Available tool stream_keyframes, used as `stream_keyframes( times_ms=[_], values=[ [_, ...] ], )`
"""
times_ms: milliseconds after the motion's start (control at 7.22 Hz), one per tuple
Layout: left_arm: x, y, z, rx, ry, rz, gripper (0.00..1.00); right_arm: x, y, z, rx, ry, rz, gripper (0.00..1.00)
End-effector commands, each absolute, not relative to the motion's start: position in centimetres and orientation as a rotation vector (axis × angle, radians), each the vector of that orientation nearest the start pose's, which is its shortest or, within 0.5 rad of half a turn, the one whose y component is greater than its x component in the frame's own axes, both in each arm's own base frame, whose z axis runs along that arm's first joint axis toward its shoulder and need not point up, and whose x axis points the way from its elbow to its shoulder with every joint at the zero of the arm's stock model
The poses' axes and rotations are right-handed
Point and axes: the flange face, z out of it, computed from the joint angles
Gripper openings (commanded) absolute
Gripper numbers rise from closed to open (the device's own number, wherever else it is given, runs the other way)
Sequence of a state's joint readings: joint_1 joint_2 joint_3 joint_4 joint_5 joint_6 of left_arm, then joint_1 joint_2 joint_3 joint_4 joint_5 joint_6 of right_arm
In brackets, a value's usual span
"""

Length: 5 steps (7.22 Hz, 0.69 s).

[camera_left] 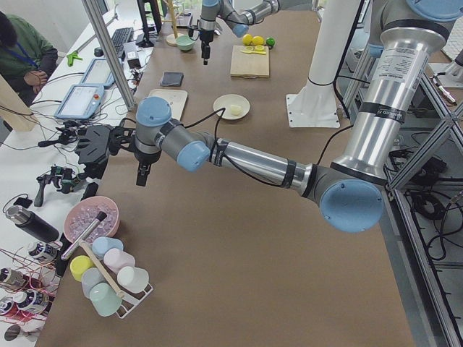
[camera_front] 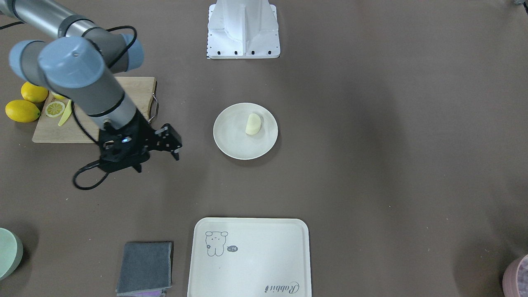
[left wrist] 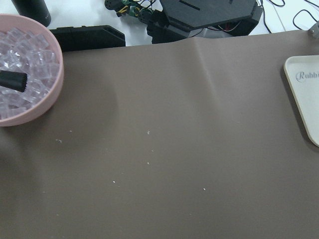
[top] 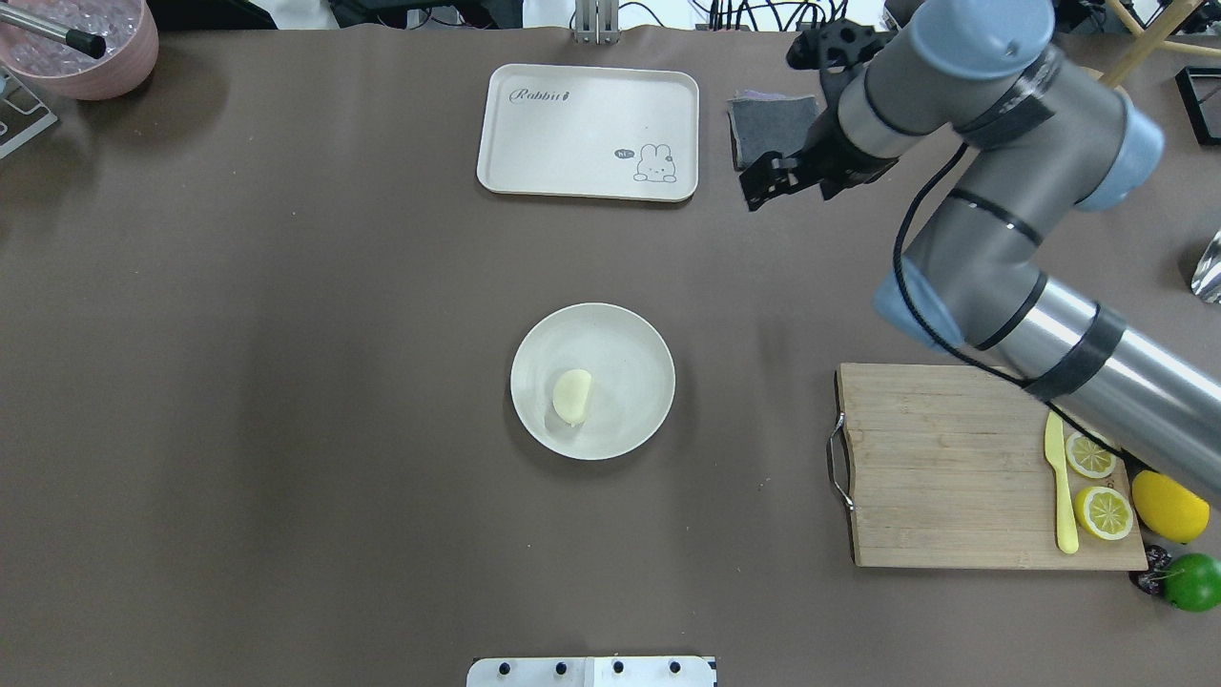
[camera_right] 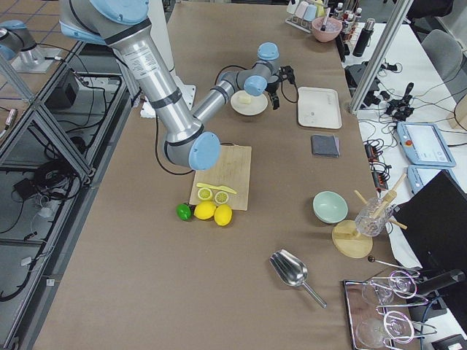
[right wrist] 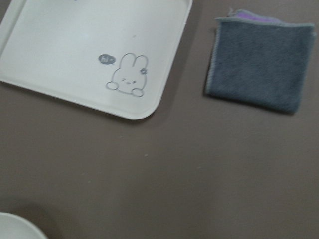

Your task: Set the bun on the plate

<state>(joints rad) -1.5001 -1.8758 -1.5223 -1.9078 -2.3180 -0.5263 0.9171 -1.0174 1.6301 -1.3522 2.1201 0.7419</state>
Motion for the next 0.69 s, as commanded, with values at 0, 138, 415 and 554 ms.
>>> stream_keyframes(
  times_ms=[0, 138, 415, 554],
  values=[
    [-10.7, -64.8, 47.7, 0.228, 0.791, -0.237, 0.98, -23.4, -63.3, 31.6, 0.274, -0.841, -0.123, 1.0],
    [-12.4, -65.3, 46.6, 0.169, 0.776, -0.241, 0.98, -19.3, -64.0, 34.0, 0.25, -0.829, -0.061, 1.0],
    [-14.0, -64.8, 48.9, 0.138, 0.784, -0.274, 0.98, -10.8, -64.9, 38.4, 0.267, -0.832, -0.088, 1.0],
    [-13.8, -64.4, 50.4, 0.125, 0.808, -0.275, 0.98, -7.5, -64.3, 42.0, 0.278, -0.799, -0.127, 1.0]
  ],
)
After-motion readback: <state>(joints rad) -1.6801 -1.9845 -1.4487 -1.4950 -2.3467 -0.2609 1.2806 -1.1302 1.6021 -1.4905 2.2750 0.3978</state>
